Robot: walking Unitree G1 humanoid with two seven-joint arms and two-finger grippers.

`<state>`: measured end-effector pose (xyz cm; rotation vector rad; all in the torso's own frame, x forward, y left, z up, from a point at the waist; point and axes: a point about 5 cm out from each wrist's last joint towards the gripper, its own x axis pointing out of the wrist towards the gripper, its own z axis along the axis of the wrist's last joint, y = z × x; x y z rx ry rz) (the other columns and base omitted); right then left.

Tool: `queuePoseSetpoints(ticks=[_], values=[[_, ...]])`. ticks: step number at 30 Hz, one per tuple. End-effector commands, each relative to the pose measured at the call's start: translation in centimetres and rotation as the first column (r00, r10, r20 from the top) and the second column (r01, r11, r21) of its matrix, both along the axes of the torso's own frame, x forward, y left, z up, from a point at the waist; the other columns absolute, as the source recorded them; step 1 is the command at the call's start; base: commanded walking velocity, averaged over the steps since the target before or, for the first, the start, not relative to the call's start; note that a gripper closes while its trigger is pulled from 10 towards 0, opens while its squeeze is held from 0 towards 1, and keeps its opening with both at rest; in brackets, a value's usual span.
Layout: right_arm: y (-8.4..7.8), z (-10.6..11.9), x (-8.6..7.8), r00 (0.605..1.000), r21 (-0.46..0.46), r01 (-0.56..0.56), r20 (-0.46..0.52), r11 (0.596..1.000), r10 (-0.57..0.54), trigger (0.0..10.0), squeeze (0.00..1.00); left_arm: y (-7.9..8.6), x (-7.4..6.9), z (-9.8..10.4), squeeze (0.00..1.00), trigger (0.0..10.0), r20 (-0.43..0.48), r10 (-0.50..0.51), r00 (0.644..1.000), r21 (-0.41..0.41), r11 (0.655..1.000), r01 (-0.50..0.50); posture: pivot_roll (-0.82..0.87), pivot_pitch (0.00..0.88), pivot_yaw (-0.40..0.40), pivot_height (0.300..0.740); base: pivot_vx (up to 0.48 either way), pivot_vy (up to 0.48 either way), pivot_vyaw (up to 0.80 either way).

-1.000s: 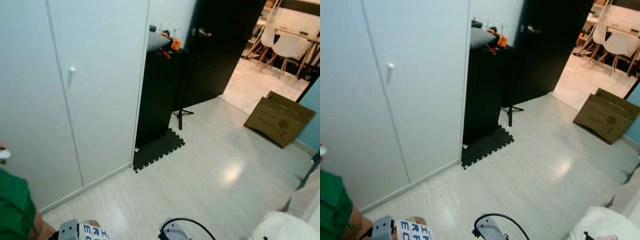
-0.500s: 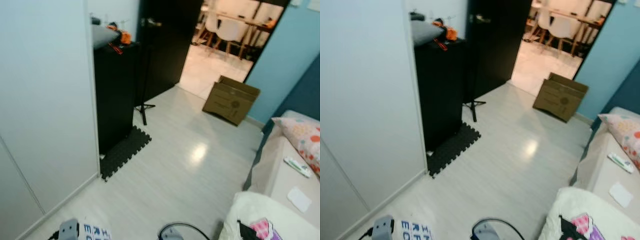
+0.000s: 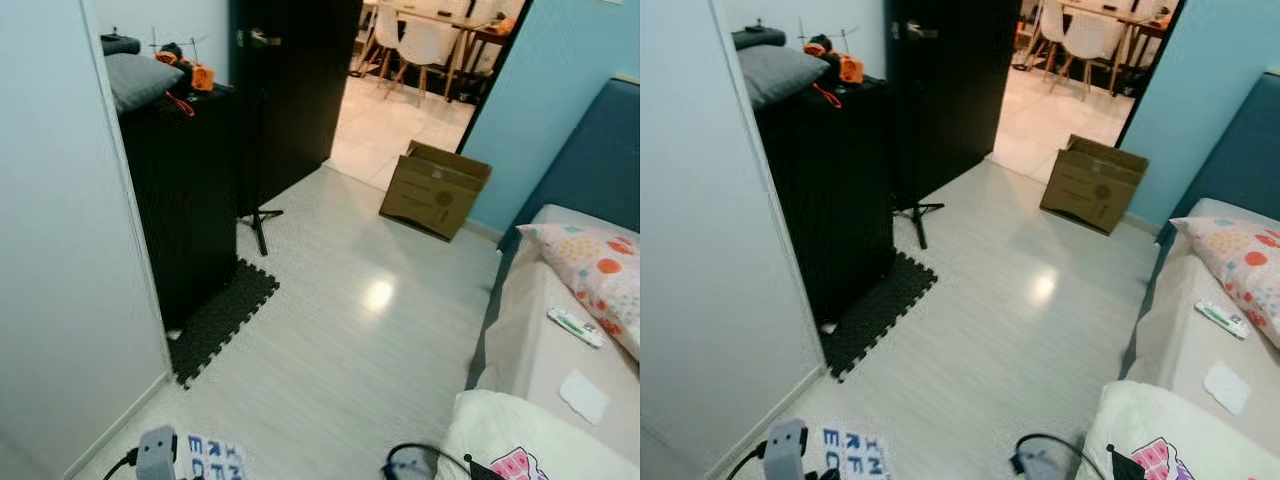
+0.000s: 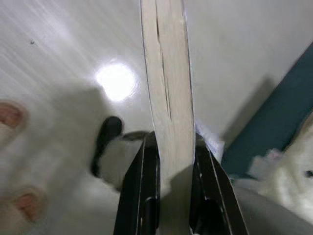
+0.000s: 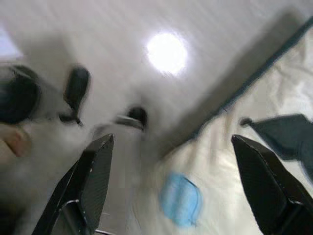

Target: Clean up the room

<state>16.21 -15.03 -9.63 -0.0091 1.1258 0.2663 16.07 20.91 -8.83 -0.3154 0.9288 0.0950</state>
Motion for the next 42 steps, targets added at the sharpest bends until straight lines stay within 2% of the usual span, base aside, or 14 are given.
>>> queuePoseSetpoints(ticks=[1, 6, 9, 13, 18, 24, 33, 42], values=[[-1.1, -0.2, -0.5, 0.999, -0.018, 0.051, -0.015, 0.999, -0.051, 10.0, 0.0, -1.0, 0.2, -0.1, 0.0, 10.0, -0.011, -0.052, 0.999, -0.004, 0.999, 0.052, 0.17, 0.0, -0.114, 0.739, 0.0, 0.0, -0.75], [-1.5, -0.1, -0.4, 0.991, 0.0, 0.131, -0.002, 0.991, -0.131, 10.0, 0.0, -1.6, 1.4, 0.3, 0.0, 10.0, 0.006, -0.134, 0.991, 0.036, 0.99, 0.133, 0.16, 0.0, -0.114, 0.739, 0.184, 0.0, -0.75], [-1.5, -0.1, -0.3, 0.989, 0.003, 0.145, 0.002, 0.989, -0.145, 10.0, 0.0, -1.8, 1.7, 0.4, 0.0, 10.0, 0.005, -0.168, 0.986, 0.051, 0.985, 0.168, 0.16, 0.0, -0.114, 0.739, 0.309, 0.0, -0.75], [-1.8, 0.4, 0.8, 0.972, 0.026, 0.232, 0.034, 0.972, -0.232, 10.0, 0.0, -2.4, 2.0, 0.5, 0.0, 10.0, -0.015, -0.292, 0.956, 0.112, 0.95, 0.292, 0.15, 0.0, -0.109, 0.739, 0.307, 0.0, -0.75], [-1.7, 0.7, 1.5, 0.96, 0.055, 0.274, 0.05, 0.96, -0.276, 10.0, 0.0, -2.6, 2.3, 0.6, 0.0, 10.0, -0.028, -0.355, 0.934, 0.146, 0.923, 0.355, 0.14, 0.0, -0.1, 0.739, 0.061, 0.0, -0.75], [-1.6, 0.7, 1.6, 0.96, 0.063, 0.273, 0.054, 0.96, -0.276, 10.0, 0.0, -2.7, 2.4, 0.6, 0.0, 10.0, -0.027, -0.361, 0.932, 0.15, 0.92, 0.361, 0.15, 0.0, -0.099, 0.739, 0.167, 0.0, -0.75], [-1.1, 0.6, 1.3, 0.964, 0.078, 0.255, 0.05, 0.964, -0.26, 10.0, 0.0, -2.7, 2.3, 0.6, 0.0, 10.0, -0.029, -0.344, 0.938, 0.148, 0.927, 0.345, 0.14, 0.0, -0.091, 0.739, 0.421, 0.0, 0.0], [-0.4, 0.7, 1.3, 0.98, 0.117, 0.181, 0.063, 0.976, -0.19, 10.0, 0.0, -2.4, 1.8, 0.3, 0.0, 10.0, -0.041, -0.306, 0.951, 0.143, 0.94, 0.308, 0.15, 0.0, -0.091, 0.739, 0.48, 0.0, 0.0]])
